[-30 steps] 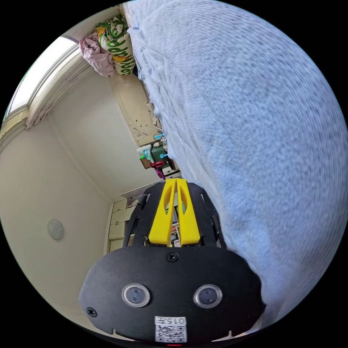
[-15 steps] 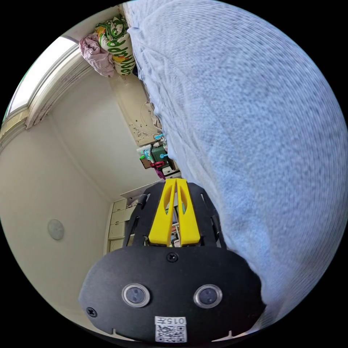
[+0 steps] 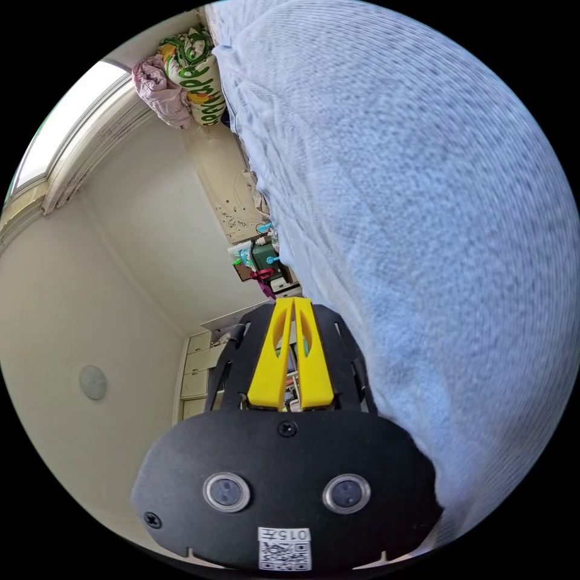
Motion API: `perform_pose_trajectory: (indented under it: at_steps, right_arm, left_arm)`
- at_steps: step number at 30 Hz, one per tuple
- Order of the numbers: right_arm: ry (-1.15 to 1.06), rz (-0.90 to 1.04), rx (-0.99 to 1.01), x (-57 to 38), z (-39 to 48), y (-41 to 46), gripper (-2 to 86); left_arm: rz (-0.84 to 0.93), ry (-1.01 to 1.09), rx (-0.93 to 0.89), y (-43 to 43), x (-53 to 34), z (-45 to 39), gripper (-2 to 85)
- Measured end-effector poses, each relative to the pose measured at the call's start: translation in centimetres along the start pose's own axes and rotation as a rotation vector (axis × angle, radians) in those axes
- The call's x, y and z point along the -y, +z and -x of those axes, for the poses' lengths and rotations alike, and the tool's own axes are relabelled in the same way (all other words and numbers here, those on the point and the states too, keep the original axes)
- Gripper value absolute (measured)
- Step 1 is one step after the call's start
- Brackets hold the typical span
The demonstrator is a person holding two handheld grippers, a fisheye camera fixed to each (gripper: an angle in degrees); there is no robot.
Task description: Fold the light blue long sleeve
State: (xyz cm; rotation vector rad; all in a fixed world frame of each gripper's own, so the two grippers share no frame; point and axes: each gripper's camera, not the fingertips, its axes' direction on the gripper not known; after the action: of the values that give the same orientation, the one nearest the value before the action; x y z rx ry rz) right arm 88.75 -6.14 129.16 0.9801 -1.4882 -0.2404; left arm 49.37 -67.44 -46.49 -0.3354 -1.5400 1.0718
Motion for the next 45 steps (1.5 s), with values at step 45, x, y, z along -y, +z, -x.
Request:
perform_pose_trajectory:
  at_steps: [45]
  right_arm:
    - [0.013,0.242,-0.146,3.7,19.4,14.0,-1.0]
  left_arm:
    - [0.120,-2.603,-1.241,61.9,-43.6,-94.1,14.2]
